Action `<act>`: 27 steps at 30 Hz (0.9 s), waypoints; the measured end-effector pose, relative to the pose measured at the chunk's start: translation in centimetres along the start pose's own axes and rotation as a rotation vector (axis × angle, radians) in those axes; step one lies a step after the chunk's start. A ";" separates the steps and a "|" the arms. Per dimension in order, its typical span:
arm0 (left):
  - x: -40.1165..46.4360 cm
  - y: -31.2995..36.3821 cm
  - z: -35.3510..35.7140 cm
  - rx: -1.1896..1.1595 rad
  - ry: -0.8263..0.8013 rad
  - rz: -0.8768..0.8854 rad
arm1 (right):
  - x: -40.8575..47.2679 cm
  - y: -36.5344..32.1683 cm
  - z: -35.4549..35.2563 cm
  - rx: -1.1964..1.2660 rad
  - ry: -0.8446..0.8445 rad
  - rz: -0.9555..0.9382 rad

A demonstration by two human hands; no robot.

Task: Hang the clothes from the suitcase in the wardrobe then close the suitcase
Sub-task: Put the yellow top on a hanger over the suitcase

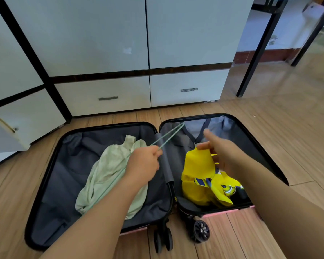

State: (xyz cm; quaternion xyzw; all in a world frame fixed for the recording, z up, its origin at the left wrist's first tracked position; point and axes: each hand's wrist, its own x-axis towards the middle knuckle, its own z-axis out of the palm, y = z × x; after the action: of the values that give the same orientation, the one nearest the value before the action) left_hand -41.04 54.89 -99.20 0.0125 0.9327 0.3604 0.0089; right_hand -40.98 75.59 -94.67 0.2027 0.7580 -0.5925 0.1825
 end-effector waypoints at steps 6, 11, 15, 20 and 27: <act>-0.1 3.6 0.5 0.297 -0.003 0.566 | 0.4 -1.7 -1.3 0.400 -0.074 0.108; 0.9 1.8 -0.1 0.437 0.404 0.464 | 0.5 -1.0 -1.3 0.497 -0.153 -0.006; 1.0 2.6 -1.8 0.146 0.568 -0.243 | 0.2 -1.2 0.3 0.500 -0.147 -0.129; 1.2 3.7 -2.7 -0.168 0.495 -0.317 | 0.0 -2.1 3.0 0.652 -0.085 -0.121; -0.2 5.8 -1.4 -0.441 -0.204 -0.014 | -0.2 -1.4 5.1 0.575 -0.162 -0.178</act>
State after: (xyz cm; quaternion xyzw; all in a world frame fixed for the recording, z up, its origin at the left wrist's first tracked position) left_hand -40.76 58.23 -94.31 0.0400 0.8257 0.5523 0.1081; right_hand -41.37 70.28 -94.59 0.1310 0.5572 -0.8104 0.1249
